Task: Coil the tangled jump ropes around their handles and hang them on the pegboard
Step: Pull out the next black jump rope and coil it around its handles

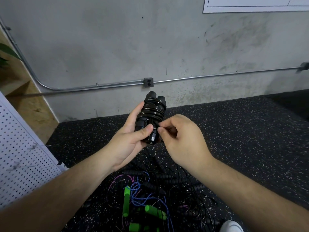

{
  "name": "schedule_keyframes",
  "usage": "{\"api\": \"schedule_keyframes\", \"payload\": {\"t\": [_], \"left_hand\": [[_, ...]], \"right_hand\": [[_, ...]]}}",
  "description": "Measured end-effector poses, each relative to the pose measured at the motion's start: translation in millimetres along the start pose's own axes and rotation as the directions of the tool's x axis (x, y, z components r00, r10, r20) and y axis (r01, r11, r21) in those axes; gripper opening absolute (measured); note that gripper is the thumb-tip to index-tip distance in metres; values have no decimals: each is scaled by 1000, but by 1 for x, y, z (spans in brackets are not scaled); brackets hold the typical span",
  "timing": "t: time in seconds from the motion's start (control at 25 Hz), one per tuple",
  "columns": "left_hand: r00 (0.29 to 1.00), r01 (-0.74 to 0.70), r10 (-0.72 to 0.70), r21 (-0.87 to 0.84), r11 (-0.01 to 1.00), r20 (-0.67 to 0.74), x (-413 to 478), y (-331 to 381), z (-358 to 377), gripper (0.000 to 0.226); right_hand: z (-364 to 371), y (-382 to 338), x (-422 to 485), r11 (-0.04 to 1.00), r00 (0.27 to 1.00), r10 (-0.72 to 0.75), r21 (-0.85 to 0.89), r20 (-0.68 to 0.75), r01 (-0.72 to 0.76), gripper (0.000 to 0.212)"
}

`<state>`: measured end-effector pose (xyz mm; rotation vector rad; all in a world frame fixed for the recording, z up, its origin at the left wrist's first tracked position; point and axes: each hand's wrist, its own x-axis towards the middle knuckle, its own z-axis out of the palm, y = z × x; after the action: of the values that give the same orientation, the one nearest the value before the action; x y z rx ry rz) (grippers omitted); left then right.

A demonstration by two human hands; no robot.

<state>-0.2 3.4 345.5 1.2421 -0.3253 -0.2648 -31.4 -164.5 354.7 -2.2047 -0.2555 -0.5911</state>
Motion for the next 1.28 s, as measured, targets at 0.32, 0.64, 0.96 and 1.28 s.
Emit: {"api": "schedule_keyframes", "payload": {"t": [0.32,0.64,0.96,1.28], "left_hand": [[999,6,-10,76,997,52,-4,-4,-8,79],[999,-45,45,-10,999,17,0,2,-13,77],[998,-63,63,-39,997,23,5,1,-19,81],[999,-30,34,-143,989,21,11,4,-29,83]], "right_hand": [[10,2,-12,990,993,-120,-78,-14,118,7],[10,7,2,950,952,-306,52,-23,307,11],[15,12,8,923,930,-367,-137,-29,360,9],[16,15,9,964,964,-261,57,46,259,20]]}}
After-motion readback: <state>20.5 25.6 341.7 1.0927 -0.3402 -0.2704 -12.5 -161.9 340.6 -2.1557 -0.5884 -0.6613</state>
